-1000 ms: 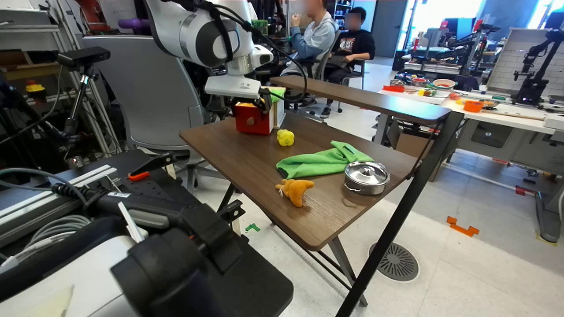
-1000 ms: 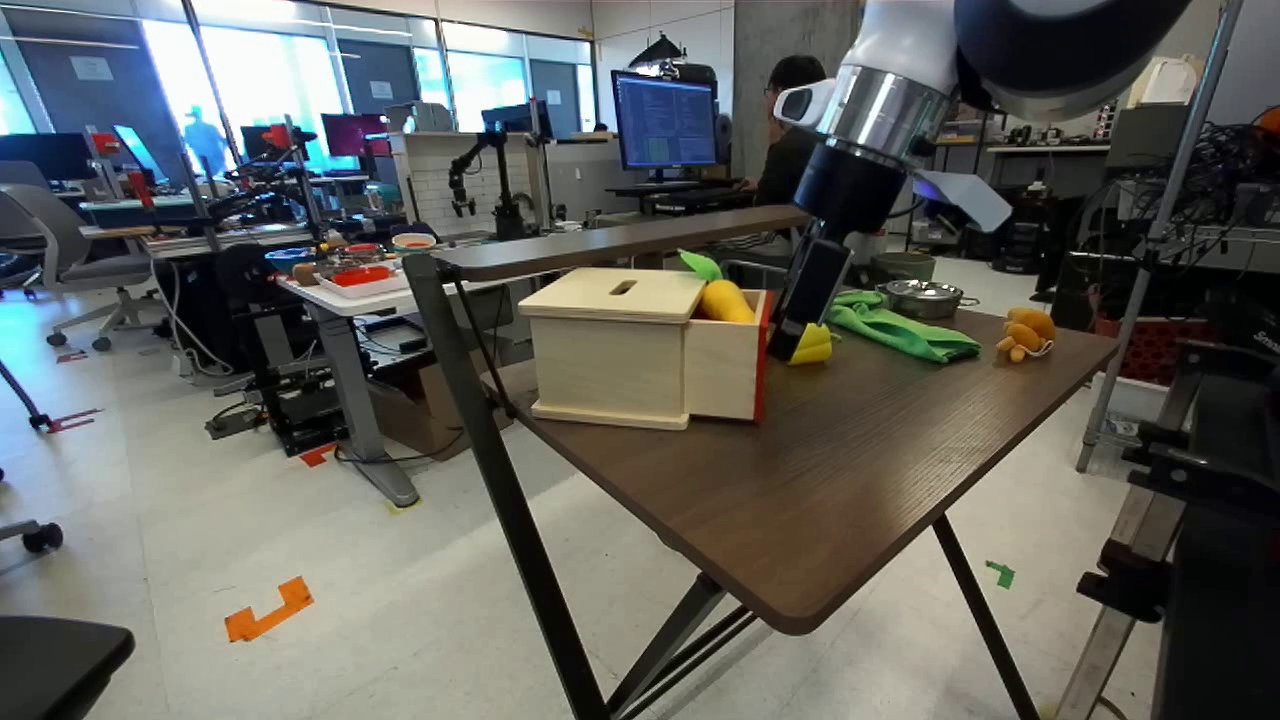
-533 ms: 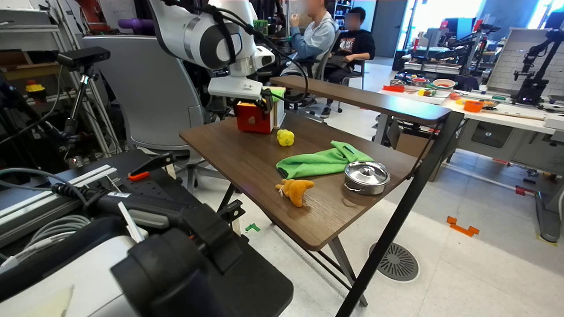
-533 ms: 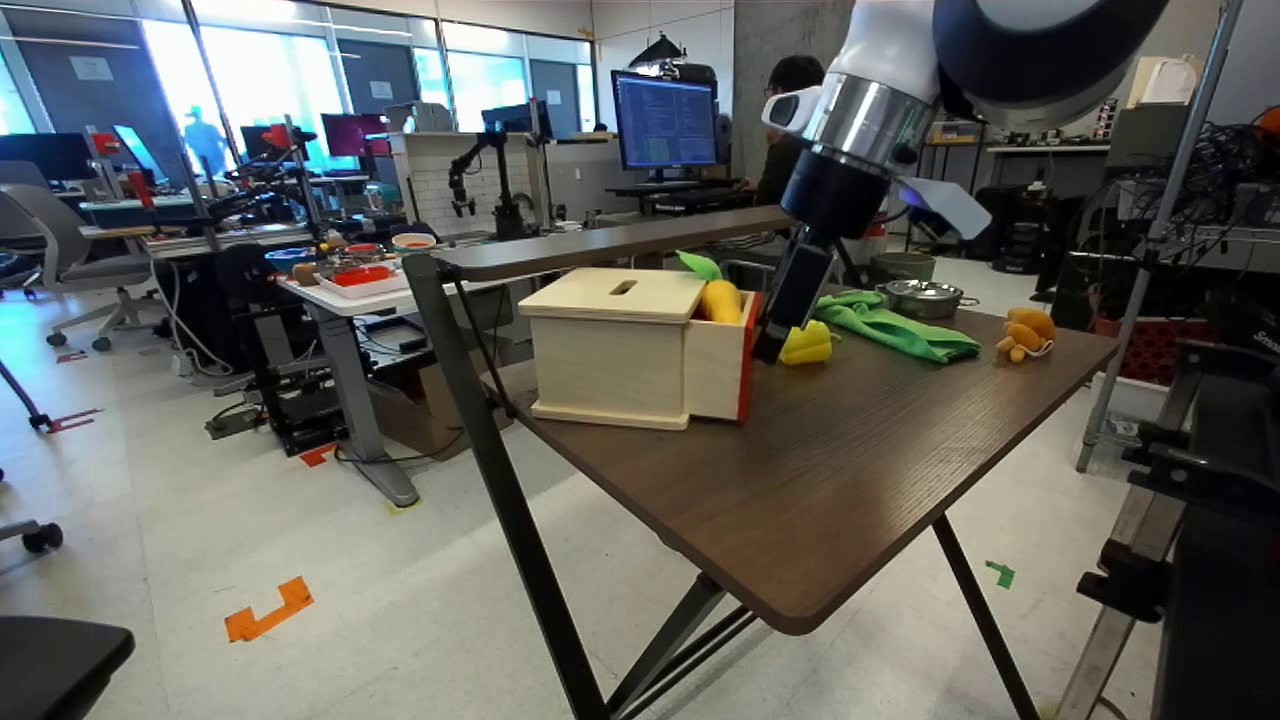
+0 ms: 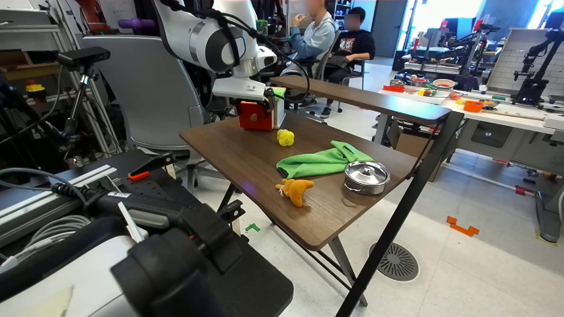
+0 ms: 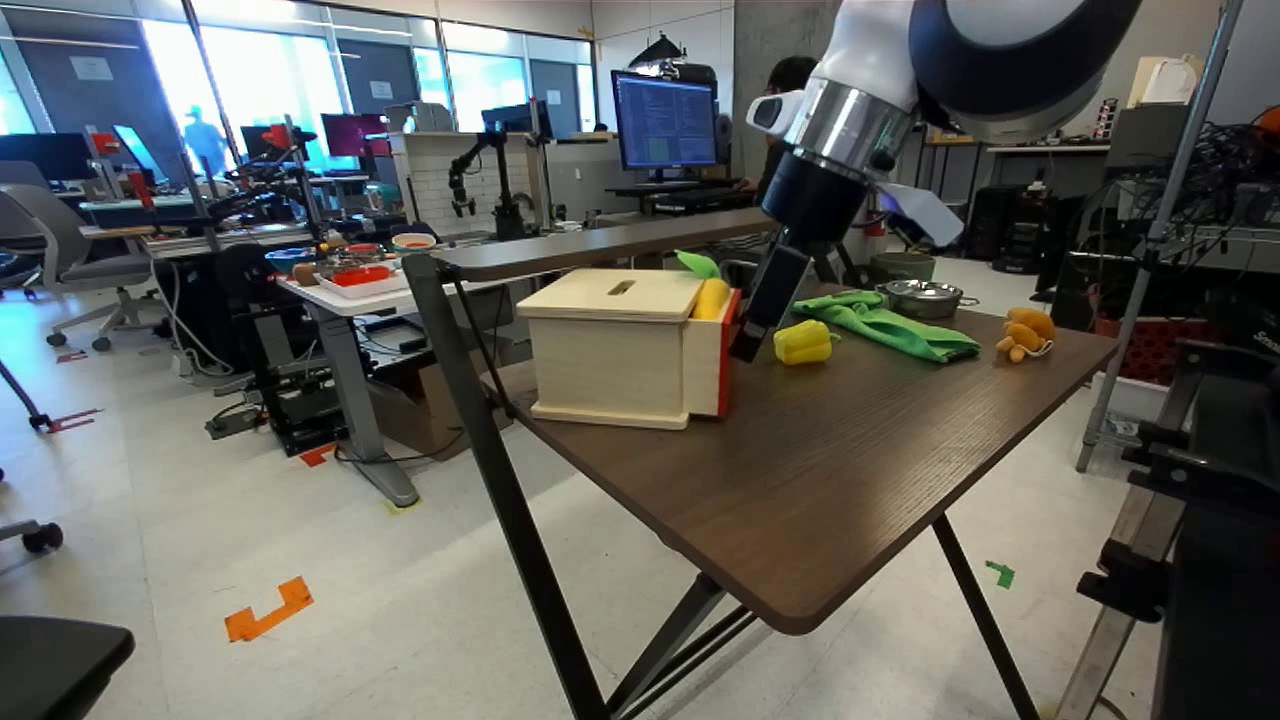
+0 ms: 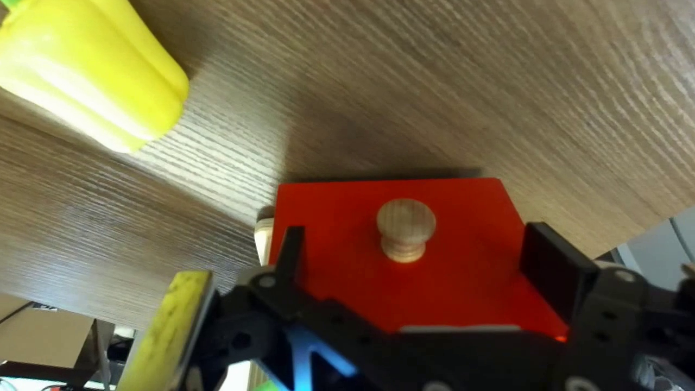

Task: Close the drawer

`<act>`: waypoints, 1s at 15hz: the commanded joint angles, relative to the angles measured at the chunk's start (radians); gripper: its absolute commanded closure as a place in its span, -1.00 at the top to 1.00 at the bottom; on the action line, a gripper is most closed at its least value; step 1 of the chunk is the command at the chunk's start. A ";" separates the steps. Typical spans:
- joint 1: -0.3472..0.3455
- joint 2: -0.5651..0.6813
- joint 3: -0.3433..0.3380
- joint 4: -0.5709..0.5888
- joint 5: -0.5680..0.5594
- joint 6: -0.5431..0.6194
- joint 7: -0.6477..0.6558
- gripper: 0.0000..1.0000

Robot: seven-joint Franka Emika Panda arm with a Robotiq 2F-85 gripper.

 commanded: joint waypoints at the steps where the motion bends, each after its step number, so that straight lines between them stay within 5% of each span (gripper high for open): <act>1: -0.019 0.058 0.023 0.065 -0.047 0.049 0.011 1.00; 15: -0.044 0.100 0.057 0.101 -0.059 0.114 0.017 1.00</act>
